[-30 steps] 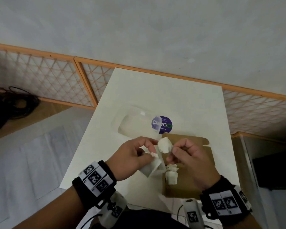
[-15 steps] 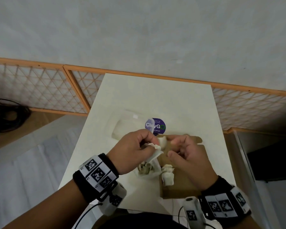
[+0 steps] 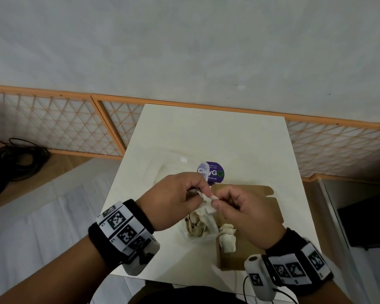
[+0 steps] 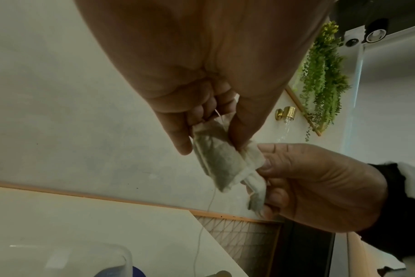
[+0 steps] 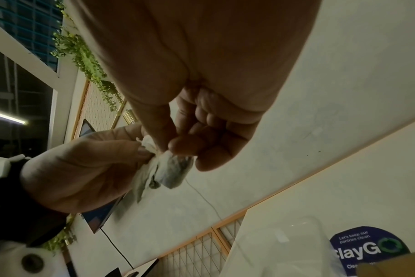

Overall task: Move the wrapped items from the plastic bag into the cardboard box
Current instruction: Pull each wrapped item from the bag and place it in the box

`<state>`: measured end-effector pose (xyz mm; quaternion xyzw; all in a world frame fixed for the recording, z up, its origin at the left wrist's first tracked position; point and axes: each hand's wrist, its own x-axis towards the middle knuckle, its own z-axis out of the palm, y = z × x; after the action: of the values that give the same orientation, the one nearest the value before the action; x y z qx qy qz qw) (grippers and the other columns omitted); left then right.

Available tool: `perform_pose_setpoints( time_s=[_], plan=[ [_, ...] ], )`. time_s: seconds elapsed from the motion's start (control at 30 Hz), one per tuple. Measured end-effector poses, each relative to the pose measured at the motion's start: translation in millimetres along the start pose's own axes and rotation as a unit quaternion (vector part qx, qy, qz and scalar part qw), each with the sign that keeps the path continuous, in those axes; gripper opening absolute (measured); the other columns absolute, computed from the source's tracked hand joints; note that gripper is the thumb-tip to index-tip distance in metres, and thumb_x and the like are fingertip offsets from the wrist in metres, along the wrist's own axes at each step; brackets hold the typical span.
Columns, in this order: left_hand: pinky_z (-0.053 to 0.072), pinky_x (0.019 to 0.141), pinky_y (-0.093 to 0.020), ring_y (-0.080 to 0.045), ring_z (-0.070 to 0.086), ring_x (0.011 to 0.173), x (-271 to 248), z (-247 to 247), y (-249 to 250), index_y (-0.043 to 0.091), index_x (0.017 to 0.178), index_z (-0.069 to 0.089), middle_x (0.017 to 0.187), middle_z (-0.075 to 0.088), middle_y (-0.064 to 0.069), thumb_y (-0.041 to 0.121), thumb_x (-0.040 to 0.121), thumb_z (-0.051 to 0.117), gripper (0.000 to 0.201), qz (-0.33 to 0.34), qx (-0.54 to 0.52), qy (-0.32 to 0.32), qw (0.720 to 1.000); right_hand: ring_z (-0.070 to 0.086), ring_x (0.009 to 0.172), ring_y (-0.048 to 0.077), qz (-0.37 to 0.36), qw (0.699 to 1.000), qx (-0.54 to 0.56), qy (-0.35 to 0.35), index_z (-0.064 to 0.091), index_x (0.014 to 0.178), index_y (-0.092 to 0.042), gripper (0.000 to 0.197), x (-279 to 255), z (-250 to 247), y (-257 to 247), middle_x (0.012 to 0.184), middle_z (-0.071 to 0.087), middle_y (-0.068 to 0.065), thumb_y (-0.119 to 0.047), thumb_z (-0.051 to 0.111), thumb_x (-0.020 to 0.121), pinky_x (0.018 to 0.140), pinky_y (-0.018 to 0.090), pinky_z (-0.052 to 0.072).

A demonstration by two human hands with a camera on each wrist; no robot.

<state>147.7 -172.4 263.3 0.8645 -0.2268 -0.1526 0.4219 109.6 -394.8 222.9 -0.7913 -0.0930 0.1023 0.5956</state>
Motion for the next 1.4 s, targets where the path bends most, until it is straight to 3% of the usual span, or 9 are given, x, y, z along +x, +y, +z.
perform_pose_setpoints(
  time_s=[0.23, 0.43, 0.57, 0.67, 0.87, 1.03, 1.17, 1.27, 1.4],
  plan=[
    [0.05, 0.072, -0.014, -0.005, 0.064, 0.077, -1, -6, -4, 0.024, 0.098, 0.071, 0.087, 0.07, 0.012, 0.005, 0.094, 0.062, 0.021, -0.037, -0.066, 0.038, 0.996, 0.053, 0.069, 0.019, -0.01, 0.995, 0.096, -0.025, 0.071, 0.094, -0.018, 0.004, -3, -4, -5, 0.076, 0.065, 0.003, -0.022, 0.07, 0.095, 0.065, 0.035, 0.047],
    [0.053, 0.069, -0.029, -0.014, 0.062, 0.071, -3, 8, -12, 0.015, 0.096, 0.072, 0.084, 0.072, -0.006, 0.003, 0.095, 0.066, 0.014, -0.07, -0.172, 0.025, 0.982, 0.06, 0.077, 0.026, -0.021, 0.982, 0.188, 0.0, 0.059, 0.095, 0.003, 0.014, 0, -9, -11, 0.131, 0.069, 0.01, -0.011, 0.061, 0.094, 0.076, 0.032, 0.054],
    [0.056, 0.072, -0.029, -0.013, 0.066, 0.074, -10, 18, -12, 0.01, 0.097, 0.071, 0.085, 0.074, 0.005, 0.002, 0.096, 0.067, 0.009, -0.062, -0.226, 0.002, 0.972, 0.056, 0.059, 0.023, 0.016, 0.964, 0.264, 0.044, 0.056, 0.088, -0.005, 0.01, 6, -6, -20, 0.11, 0.076, 0.022, -0.012, 0.06, 0.094, 0.057, 0.02, 0.049],
    [0.058, 0.084, -0.043, -0.034, 0.07, 0.091, -15, 19, -15, 0.014, 0.098, 0.072, 0.108, 0.077, -0.001, 0.008, 0.094, 0.067, 0.009, -0.06, -0.242, 0.0, 0.968, 0.054, 0.06, 0.024, 0.021, 0.97, 0.231, 0.07, 0.059, 0.095, -0.002, 0.015, 10, -5, -19, 0.104, 0.076, 0.023, -0.016, 0.06, 0.094, 0.058, 0.028, 0.051],
    [0.055, 0.074, -0.03, -0.019, 0.062, 0.077, -22, 7, -19, 0.024, 0.089, 0.073, 0.129, 0.07, 0.006, 0.007, 0.089, 0.07, 0.017, -0.069, -0.324, 0.018, 0.944, 0.051, 0.053, 0.019, 0.032, 0.988, 0.106, 0.105, 0.057, 0.1, -0.004, 0.003, 12, 0, -15, 0.096, 0.081, 0.006, -0.005, 0.056, 0.103, 0.056, 0.027, 0.051],
    [0.053, 0.069, -0.024, -0.02, 0.066, 0.08, -14, 10, -18, 0.014, 0.093, 0.069, 0.136, 0.067, 0.002, -0.003, 0.091, 0.072, 0.018, -0.065, -0.374, 0.029, 0.925, 0.057, 0.052, 0.018, 0.021, 0.994, 0.073, 0.083, 0.06, 0.105, -0.01, 0.004, 10, 11, -16, 0.079, 0.077, -0.002, -0.007, 0.059, 0.103, 0.055, 0.024, 0.052],
    [0.058, 0.082, -0.041, -0.033, 0.07, 0.097, -8, 16, -18, 0.011, 0.095, 0.07, 0.129, 0.07, -0.008, 0.006, 0.085, 0.071, 0.011, -0.056, -0.398, 0.047, 0.914, 0.058, 0.052, 0.016, 0.012, 0.994, 0.081, 0.069, 0.061, 0.107, -0.009, 0.008, 12, 19, -18, 0.07, 0.069, -0.001, -0.003, 0.057, 0.103, 0.053, 0.02, 0.05],
    [0.056, 0.081, -0.044, -0.036, 0.067, 0.091, -6, 19, -21, 0.006, 0.096, 0.07, 0.112, 0.073, -0.025, 0.008, 0.083, 0.074, 0.013, -0.055, -0.403, 0.079, 0.91, 0.061, 0.053, 0.019, 0.001, 0.997, 0.056, 0.052, 0.062, 0.107, -0.013, 0.012, 13, 22, -20, 0.069, 0.067, 0.011, -0.004, 0.055, 0.104, 0.055, 0.024, 0.052],
    [0.051, 0.076, -0.044, -0.031, 0.058, 0.08, -5, 23, -26, 0.014, 0.091, 0.077, 0.095, 0.063, -0.037, 0.02, 0.079, 0.078, 0.013, -0.058, -0.347, 0.124, 0.928, 0.062, 0.054, 0.022, 0.0, 0.999, 0.04, 0.03, 0.06, 0.109, -0.017, 0.012, 15, 22, -15, 0.07, 0.064, 0.021, -0.007, 0.054, 0.105, 0.058, 0.034, 0.054]
  ],
)
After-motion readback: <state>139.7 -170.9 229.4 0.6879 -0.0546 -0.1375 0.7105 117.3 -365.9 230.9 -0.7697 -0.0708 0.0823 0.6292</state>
